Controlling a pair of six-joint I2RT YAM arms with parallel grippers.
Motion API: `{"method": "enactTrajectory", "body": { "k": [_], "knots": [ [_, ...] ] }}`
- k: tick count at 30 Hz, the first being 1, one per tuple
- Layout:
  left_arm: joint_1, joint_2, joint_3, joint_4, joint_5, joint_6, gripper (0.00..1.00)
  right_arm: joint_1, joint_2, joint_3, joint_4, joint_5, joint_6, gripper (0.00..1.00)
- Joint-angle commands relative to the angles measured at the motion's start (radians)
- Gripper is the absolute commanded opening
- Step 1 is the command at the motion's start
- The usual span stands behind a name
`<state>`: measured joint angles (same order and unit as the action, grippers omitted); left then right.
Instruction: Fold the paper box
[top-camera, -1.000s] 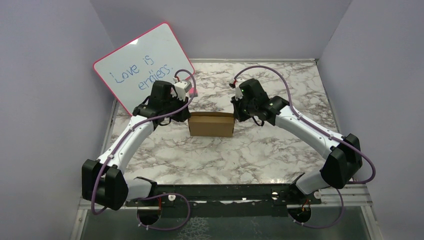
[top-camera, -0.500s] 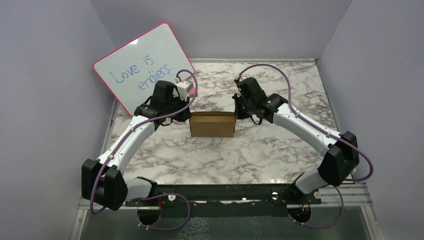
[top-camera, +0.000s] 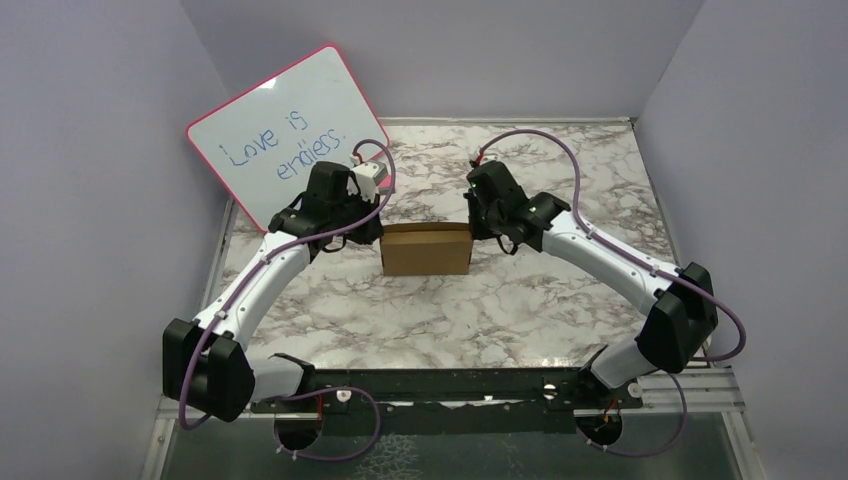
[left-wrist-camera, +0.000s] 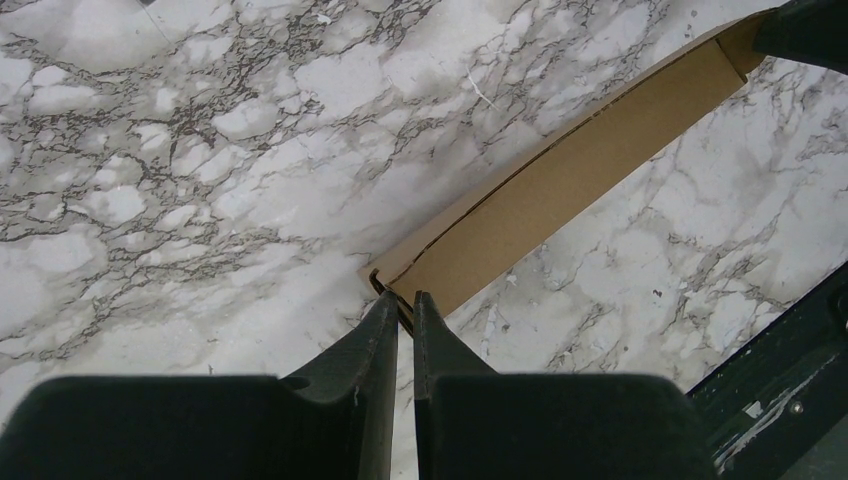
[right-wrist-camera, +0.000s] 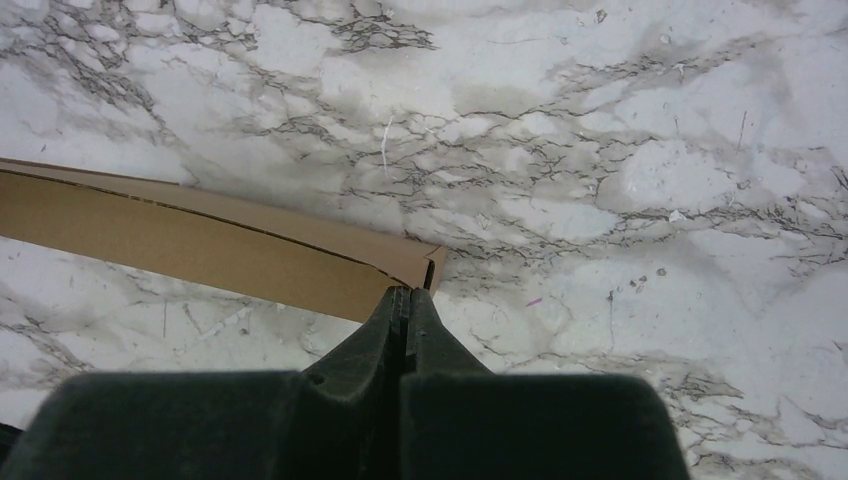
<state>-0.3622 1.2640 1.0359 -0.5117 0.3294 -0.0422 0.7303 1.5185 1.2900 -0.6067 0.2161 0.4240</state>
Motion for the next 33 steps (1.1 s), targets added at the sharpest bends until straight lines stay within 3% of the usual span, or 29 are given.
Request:
{"method": "enactTrajectory", "body": {
  "k": [1,33],
  "knots": [
    [-0.023,-0.027,0.013,0.029,0.048,-0.019,0.10,0.033,0.004,-0.035,0.034,0.030,0.027,0.01],
    [-0.024,-0.055,-0.005,0.023,-0.090,0.076,0.04,0.063,-0.062,-0.143,0.124,0.043,-0.010,0.01]
  ]
}}
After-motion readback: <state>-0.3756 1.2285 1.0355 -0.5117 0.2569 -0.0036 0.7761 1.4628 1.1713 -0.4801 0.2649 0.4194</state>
